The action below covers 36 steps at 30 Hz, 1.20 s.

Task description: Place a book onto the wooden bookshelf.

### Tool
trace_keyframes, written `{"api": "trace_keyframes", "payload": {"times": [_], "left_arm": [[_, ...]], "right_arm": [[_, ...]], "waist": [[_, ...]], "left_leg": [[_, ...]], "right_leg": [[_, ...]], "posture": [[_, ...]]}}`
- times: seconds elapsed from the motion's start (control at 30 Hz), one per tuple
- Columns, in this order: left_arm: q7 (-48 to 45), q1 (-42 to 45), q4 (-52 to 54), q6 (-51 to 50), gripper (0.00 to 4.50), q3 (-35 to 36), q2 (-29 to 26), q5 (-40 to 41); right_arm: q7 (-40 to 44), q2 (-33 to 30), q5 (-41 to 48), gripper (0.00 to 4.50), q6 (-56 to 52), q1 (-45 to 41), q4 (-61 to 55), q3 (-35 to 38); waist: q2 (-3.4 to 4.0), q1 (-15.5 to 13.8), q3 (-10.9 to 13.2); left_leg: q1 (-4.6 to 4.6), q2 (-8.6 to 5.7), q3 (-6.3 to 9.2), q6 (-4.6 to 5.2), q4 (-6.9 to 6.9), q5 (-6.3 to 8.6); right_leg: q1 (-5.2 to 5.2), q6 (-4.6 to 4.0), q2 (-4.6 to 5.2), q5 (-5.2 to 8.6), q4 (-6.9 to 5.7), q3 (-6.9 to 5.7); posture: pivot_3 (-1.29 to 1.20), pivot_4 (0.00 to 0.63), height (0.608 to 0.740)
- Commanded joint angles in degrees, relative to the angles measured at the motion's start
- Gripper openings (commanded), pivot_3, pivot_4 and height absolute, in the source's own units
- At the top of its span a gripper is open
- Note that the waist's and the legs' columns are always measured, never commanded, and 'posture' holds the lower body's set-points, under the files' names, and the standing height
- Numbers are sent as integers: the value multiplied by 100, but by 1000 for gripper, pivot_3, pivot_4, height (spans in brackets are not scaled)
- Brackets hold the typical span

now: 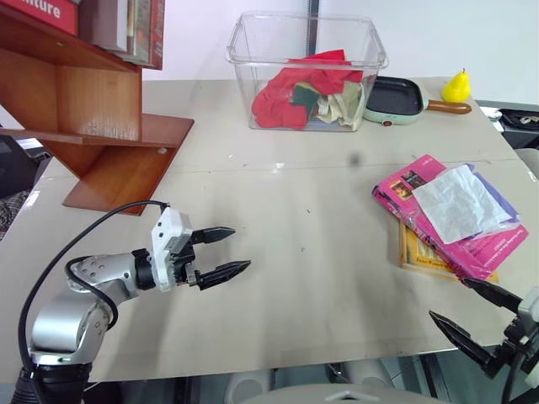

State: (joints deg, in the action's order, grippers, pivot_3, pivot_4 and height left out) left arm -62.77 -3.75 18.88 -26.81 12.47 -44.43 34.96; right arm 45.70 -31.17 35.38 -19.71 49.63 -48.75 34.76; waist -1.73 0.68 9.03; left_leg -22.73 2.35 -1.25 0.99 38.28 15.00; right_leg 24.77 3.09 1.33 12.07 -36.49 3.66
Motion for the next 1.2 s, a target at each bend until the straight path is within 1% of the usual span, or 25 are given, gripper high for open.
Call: {"api": "trace_keyframes", "payload": {"times": [0.03, 0.07, 0.1, 0.2, 0.27, 0.33, 0.37, 0.43, 0.53, 0.6, 0.7, 0.77, 0.83, 0.93, 0.97, 1.0, 1.07, 1.1, 1.13, 1.2], "left_arm": [[-56, 506, 96, 11, 4500, -72, 96, 258], [-76, 882, 191, -58, 4500, -168, 222, 506], [-82, 1190, 275, -158, 4500, -223, 333, 738], [-96, 1708, 489, -441, 4500, -351, 407, 1084], [-208, 1908, 641, -419, 4500, -480, 384, 1136], [-131, 2130, 707, -530, 4500, -558, 439, 1260], [-87, 2267, 729, -588, 4500, -624, 481, 1306], [-106, 2436, 792, -548, 4500, -803, 530, 1219], [-13, 2549, 819, -578, 4500, -928, 617, 1214], [36, 2564, 813, -570, 4500, -962, 657, 1194], [72, 2495, 844, -526, 4500, -957, 674, 1181], [132, 2423, 905, -519, 4500, -910, 665, 1208], [177, 2320, 959, -484, 4500, -851, 644, 1195], [308, 2183, 1070, -461, 4500, -811, 659, 1212], [353, 2148, 1118, -462, 4500, -817, 670, 1224], [394, 2102, 1169, -458, 4500, -826, 684, 1234], [473, 2047, 1224, -462, 4500, -839, 724, 1263], [488, 2034, 1216, -452, 4500, -838, 742, 1269], [496, 2028, 1208, -444, 4500, -837, 752, 1273], [485, 2079, 1123, -386, 4500, -872, 810, 1221]], "right_arm": [[-627, -175, -56, 4479, -249, -610, -165, 154], [-1235, -316, -1, 4479, -645, -1140, -246, 180], [-1633, -471, 138, 4479, -979, -1572, -274, 214], [-2013, -811, 855, 4479, -1606, -2363, -55, 521], [-2162, -1103, 987, 4479, -1956, -2688, 143, 700], [-2338, -1438, 966, 4479, -2271, -3065, 390, 712], [-2600, -1632, 907, 4479, -2564, -3435, 671, 588], [-2620, -2029, 895, 4479, -2990, -3956, 1134, 262], [-2663, -2533, 454, 4479, -3404, -4696, 1990, -580], [-2653, -2618, 221, 4479, -3551, -5154, 2619, -1069], [-2336, -2655, 141, 4479, -3860, -5596, 3343, -1595], [-2080, -2714, 138, 3971, -3938, -5711, 3524, -1717], [-1933, -2804, 39, 3267, -3896, -5765, 3568, -1760], [-1775, -2810, 132, 2017, -3950, -5901, 3526, -1554], [-1763, -2805, 132, 1686, -3967, -5944, 3541, -1469], [-1782, -2791, 133, 1405, -3983, -6020, 3629, -1345], [-1996, -2796, -115, 605, -3845, -6279, 4092, -1195], [-2219, -2796, -328, 428, -3709, -6545, 4520, -1171], [-2363, -2795, -487, 51, -3613, -6738, 4820, -1175], [-2761, -2779, -936, 51, -3246, -7413, 5776, -1307]], "waist": [[0, -1, 0], [-9, 0, 5], [-15, 0, 13], [-17, 1, 13], [-16, 1, 7], [-17, 1, 7], [-17, 10, 8], [-15, 16, 10], [-16, 23, 10], [-17, 18, 10], [-13, 13, 13], [-13, 15, 13], [-16, 10, 11], [-17, 4, 11], [-17, 5, 11], [-17, 5, 11], [-16, 10, 11], [-16, 16, 12], [-10, 15, 15], [-11, 16, 14]], "left_leg": [[0, 0, 0, 0, 0, 0], [0, -1, 0, 0, 0, 0], [1, -1, 0, 0, 8, 0], [-11, -15, -5, 2, 35, -2], [12, -24, -19, 4, 35, -3], [9, -25, -19, 3, 28, -2], [6, -23, -14, 3, 23, -2], [-7, -23, -12, 3, 17, -2], [-5, -20, -7, 3, 6, -2], [-5, -19, -4, 3, 2, -2], [-7, -19, -7, 3, 5, -2], [-8, -20, -8, 3, 9, -2], [-6, -20, -8, 4, 12, -2], [-6, -20, -5, 3, 14, -2], [-6, -21, -4, 4, 16, -2], [-6, -21, -4, 4, 17, -2], [-5, -21, -5, 4, 17, -2], [-5, -21, -7, 3, 17, -2], [-5, -21, -10, 3, 20, -2], [-5, -23, -14, 4, 21, -3]], "right_leg": [[0, 0, 0, 0, 0, 0], [0, 0, 0, 0, 0, 0], [-3, 0, -1, -1, 1, 0], [-8, 0, 6, -4, 1, 6], [-34, 0, -3, -4, -1, 8], [-34, 0, -17, -4, -1, 10], [-33, -3, -24, -4, -1, 9], [-18, -21, -32, -15, 0, 11], [-17, -23, -39, -16, 0, 11], [-15, -24, -43, -16, 1, 9], [-16, -23, -42, -16, 2, 11], [-17, -22, -40, -17, 2, 13], [-20, -20, -40, -16, 3, 14], [-23, -5, -41, -7, 3, 13], [-24, -4, -41, -7, 2, 13], [-24, -4, -41, -7, 2, 13], [-25, -4, -41, -8, 1, 14], [-24, -5, -41, -9, 1, 16], [-24, -6, -41, -10, 1, 18], [-23, -7, -41, -11, 0, 23]], "posture": [[0, 150, 740], [0, 150, 740], [0, 150, 740], [0, 150, 740], [0, 150, 740], [0, 150, 740], [0, 150, 740], [0, 150, 740], [0, 150, 740], [0, 150, 740], [0, 150, 740], [0, 150, 740], [0, 150, 740], [0, 150, 740], [0, 150, 740], [0, 150, 740], [0, 150, 740], [0, 150, 740], [0, 150, 740], [0, 150, 740]]}}
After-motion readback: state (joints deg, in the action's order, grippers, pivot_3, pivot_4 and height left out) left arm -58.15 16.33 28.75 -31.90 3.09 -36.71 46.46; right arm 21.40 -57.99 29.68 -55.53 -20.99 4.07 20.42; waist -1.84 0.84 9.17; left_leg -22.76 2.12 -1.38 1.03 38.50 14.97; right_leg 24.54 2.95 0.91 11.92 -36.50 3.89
